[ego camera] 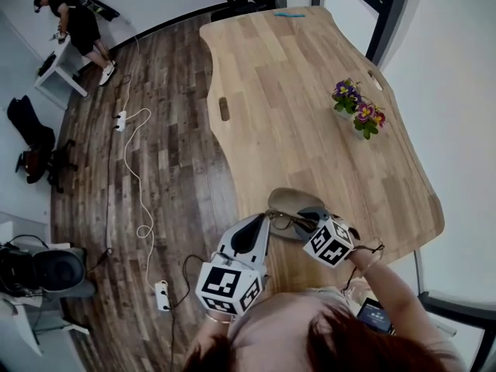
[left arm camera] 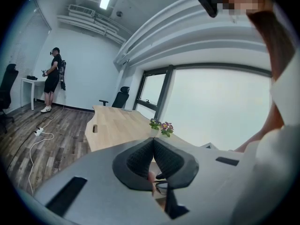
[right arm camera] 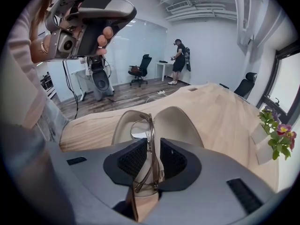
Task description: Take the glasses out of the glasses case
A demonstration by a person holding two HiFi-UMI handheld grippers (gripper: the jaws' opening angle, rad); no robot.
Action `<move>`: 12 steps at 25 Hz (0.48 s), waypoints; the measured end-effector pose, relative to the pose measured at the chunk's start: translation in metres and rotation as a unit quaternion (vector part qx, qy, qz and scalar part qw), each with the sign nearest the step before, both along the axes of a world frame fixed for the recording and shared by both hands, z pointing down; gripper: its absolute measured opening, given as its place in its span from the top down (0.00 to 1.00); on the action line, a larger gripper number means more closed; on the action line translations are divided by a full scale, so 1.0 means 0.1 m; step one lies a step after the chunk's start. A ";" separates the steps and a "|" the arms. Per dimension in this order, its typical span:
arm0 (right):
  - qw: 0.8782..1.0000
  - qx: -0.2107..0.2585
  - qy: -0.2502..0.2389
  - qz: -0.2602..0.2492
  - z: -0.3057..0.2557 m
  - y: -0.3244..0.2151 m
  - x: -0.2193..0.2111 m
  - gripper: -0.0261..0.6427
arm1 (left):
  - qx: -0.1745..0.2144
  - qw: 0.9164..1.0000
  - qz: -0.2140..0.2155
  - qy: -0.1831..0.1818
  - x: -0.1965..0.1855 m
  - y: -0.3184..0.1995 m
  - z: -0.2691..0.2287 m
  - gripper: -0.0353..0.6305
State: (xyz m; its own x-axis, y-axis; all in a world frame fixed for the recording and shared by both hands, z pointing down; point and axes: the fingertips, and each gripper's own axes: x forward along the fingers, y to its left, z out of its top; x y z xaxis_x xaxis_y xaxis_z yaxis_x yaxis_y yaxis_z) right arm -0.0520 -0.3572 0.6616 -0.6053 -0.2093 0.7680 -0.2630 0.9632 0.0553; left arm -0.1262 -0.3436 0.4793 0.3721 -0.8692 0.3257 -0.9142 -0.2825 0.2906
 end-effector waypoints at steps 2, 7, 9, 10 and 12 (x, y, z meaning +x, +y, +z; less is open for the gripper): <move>1.000 -0.005 0.008 -0.003 0.05 -0.01 0.01 0.85 | -0.004 1.000 0.000 0.000 0.00 0.00 0.02 0.94; 0.999 -0.010 0.027 -0.016 0.13 -0.04 0.00 0.88 | -0.013 1.000 0.001 0.001 -0.01 -0.02 0.09 0.94; 0.999 -0.011 0.031 -0.018 0.16 -0.04 0.00 0.89 | -0.014 1.000 0.001 0.002 -0.01 -0.02 0.10 0.94; 0.999 -0.011 0.033 -0.019 0.16 -0.04 0.00 0.90 | -0.015 1.000 0.001 0.002 -0.01 -0.02 0.11 0.94; 0.999 -0.012 0.035 -0.017 0.17 -0.04 0.00 0.93 | -0.016 1.000 0.003 0.000 -0.01 -0.01 0.11 0.94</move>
